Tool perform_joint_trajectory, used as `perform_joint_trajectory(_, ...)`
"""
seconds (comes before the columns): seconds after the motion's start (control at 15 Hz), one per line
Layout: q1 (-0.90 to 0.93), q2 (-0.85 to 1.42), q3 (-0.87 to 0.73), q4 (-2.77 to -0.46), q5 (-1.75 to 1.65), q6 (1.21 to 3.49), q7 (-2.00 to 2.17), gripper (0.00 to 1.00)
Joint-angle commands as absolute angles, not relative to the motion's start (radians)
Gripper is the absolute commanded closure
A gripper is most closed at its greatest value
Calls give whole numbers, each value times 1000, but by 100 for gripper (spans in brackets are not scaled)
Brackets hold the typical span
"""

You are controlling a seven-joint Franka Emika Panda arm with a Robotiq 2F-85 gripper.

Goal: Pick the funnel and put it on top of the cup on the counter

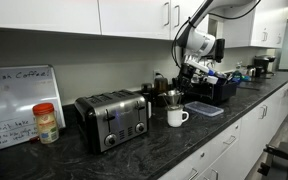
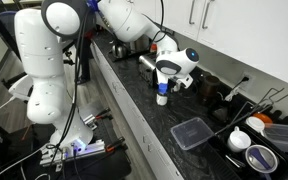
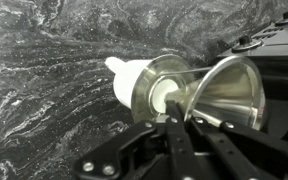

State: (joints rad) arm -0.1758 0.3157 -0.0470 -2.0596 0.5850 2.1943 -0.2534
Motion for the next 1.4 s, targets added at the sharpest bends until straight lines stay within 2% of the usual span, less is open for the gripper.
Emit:
perform_joint_trajectory(0.0,-188,294,-33,-2112,633,2225,-302,99)
perform_joint_trajectory(1.33,-198,252,-55,-2177,687,2276,-417,99)
